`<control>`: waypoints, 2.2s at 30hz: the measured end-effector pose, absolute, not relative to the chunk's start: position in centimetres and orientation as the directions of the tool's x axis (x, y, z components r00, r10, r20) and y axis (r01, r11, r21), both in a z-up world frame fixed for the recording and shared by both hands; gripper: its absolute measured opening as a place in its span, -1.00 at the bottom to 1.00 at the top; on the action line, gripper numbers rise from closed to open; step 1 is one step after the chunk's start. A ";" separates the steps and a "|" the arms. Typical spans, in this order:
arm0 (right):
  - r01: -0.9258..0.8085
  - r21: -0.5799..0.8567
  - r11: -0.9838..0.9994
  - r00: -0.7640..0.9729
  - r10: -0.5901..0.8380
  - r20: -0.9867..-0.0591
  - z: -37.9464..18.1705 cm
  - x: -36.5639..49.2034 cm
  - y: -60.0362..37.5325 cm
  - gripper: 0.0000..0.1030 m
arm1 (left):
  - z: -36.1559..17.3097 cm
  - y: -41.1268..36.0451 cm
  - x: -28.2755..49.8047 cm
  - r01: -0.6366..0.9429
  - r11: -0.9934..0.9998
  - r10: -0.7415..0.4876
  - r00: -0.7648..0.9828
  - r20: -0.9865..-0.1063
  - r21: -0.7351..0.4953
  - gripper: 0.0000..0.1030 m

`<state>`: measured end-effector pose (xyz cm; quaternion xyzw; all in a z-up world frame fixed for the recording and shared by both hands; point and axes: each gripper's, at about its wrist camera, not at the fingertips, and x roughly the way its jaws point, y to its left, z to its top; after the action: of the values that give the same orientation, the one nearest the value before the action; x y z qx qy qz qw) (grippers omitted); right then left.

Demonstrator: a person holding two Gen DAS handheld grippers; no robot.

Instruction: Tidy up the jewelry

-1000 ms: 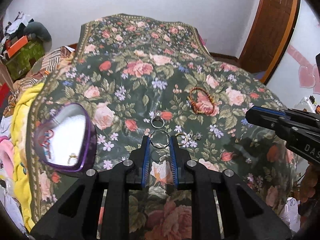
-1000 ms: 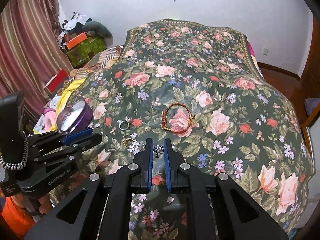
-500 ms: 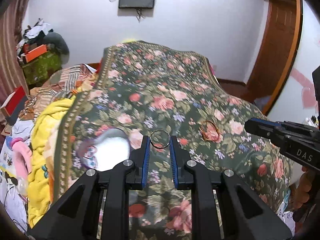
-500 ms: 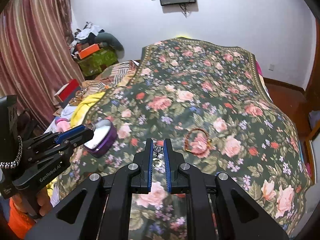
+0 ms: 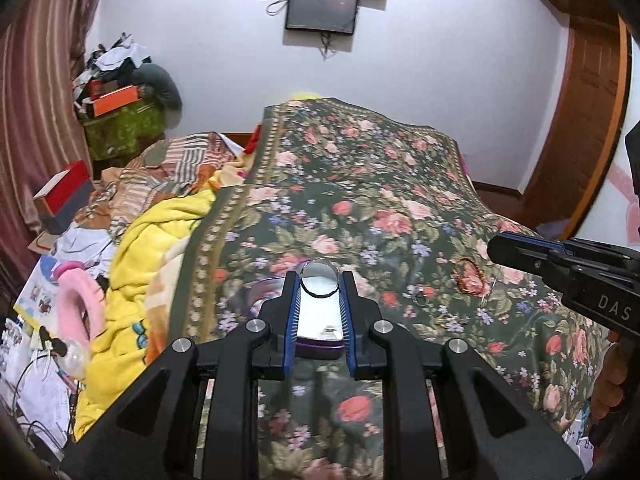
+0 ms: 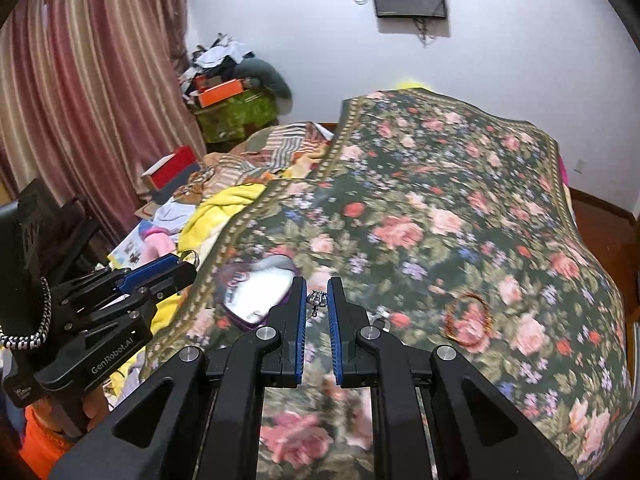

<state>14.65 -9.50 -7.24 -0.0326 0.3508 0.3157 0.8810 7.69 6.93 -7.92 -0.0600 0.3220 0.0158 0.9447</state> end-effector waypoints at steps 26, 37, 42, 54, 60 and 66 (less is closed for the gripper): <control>-0.687 0.142 0.713 0.475 0.588 -0.655 -7.9 17.4 -1.2 -0.82 | -9.0 10.9 10.2 -0.088 0.986 -0.016 0.804 -0.595 -0.145 -0.65; -0.675 0.177 0.716 0.420 0.571 -0.706 -10.9 19.5 -0.6 -0.82 | -12.2 10.5 12.6 -0.072 0.984 -0.053 0.754 -0.655 -0.162 -0.65; -0.677 0.187 0.712 0.398 0.568 -0.720 -11.8 19.9 -0.3 -0.82 | -13.3 10.6 13.2 -0.079 0.982 -0.060 0.731 -0.679 -0.172 -0.65; -0.693 0.200 0.693 0.362 0.574 -0.734 -12.3 20.2 -0.4 -0.78 | -14.0 10.3 13.4 -0.079 0.978 -0.079 0.718 -0.691 -0.194 -0.65; -0.677 0.203 0.708 0.387 0.577 -0.719 -11.6 20.0 -1.2 -0.30 | -13.8 10.5 13.2 -0.090 0.976 -0.076 0.712 -0.698 -0.199 -0.64; -0.648 0.177 0.740 0.445 0.558 -0.701 -10.1 19.8 -2.9 -0.30 | -12.8 10.6 12.6 -0.104 0.975 -0.060 0.724 -0.687 -0.194 -0.44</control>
<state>19.83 -2.89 -10.11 -0.0584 0.3886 0.3556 0.8480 12.61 10.60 -12.77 -0.1102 0.3713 0.0119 0.9219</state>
